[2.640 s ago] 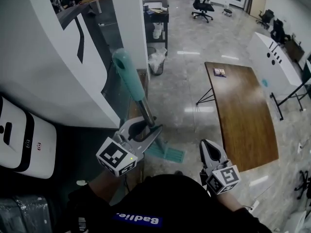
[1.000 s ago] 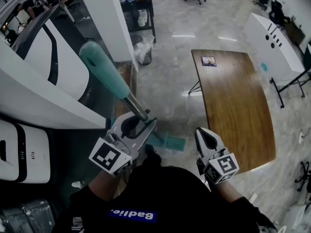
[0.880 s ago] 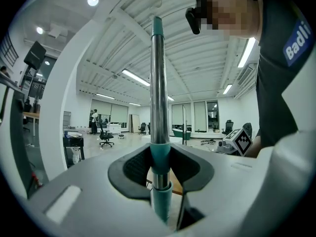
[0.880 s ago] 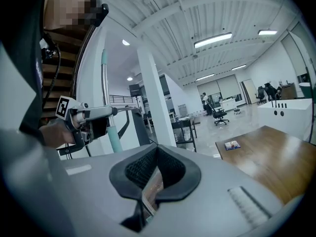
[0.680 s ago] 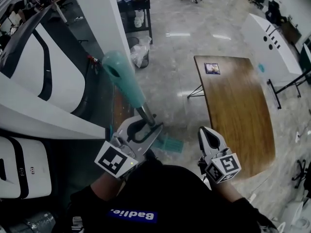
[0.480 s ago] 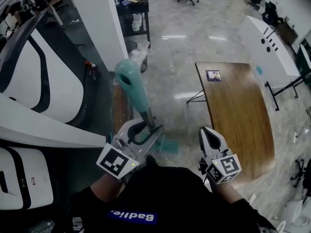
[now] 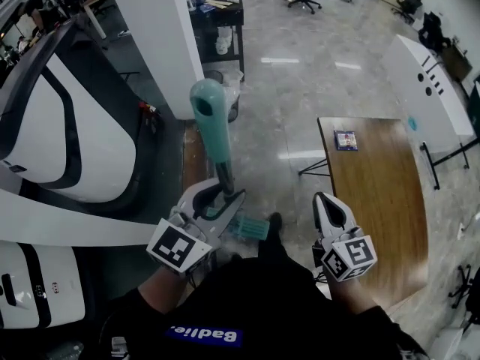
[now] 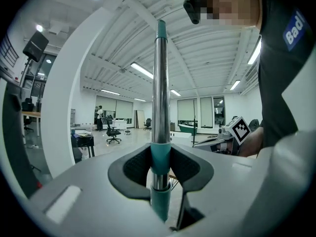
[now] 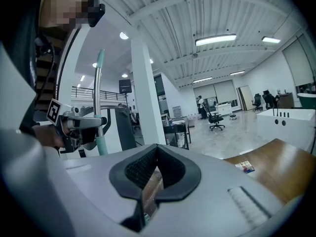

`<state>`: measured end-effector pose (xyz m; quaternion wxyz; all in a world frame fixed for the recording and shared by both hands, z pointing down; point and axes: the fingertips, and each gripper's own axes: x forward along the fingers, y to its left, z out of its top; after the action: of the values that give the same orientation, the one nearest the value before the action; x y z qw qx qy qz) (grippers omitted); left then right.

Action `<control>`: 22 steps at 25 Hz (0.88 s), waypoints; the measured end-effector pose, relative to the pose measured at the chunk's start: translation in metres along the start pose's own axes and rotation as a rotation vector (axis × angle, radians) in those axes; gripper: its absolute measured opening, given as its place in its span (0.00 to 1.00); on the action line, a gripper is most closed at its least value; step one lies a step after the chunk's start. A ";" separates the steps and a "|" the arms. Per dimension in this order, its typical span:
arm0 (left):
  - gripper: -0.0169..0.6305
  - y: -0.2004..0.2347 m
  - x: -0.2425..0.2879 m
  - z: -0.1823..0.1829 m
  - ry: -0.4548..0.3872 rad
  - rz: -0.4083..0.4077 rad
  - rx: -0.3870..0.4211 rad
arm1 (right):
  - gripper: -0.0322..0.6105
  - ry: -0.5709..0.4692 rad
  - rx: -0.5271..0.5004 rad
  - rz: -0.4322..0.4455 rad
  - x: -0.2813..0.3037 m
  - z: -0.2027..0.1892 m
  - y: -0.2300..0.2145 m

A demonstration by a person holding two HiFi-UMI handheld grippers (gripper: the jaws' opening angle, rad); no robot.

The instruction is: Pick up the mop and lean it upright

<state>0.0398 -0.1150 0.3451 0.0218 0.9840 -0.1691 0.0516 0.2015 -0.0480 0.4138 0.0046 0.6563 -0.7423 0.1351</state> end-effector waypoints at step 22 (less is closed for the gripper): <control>0.23 0.173 0.187 -0.004 0.096 0.238 -0.046 | 0.06 0.115 0.012 0.166 0.214 0.038 -0.176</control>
<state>0.1572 -0.3395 0.3740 0.0460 0.9526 -0.2846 0.0968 0.3502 -0.2819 0.4510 0.0323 0.5835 -0.7920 0.1769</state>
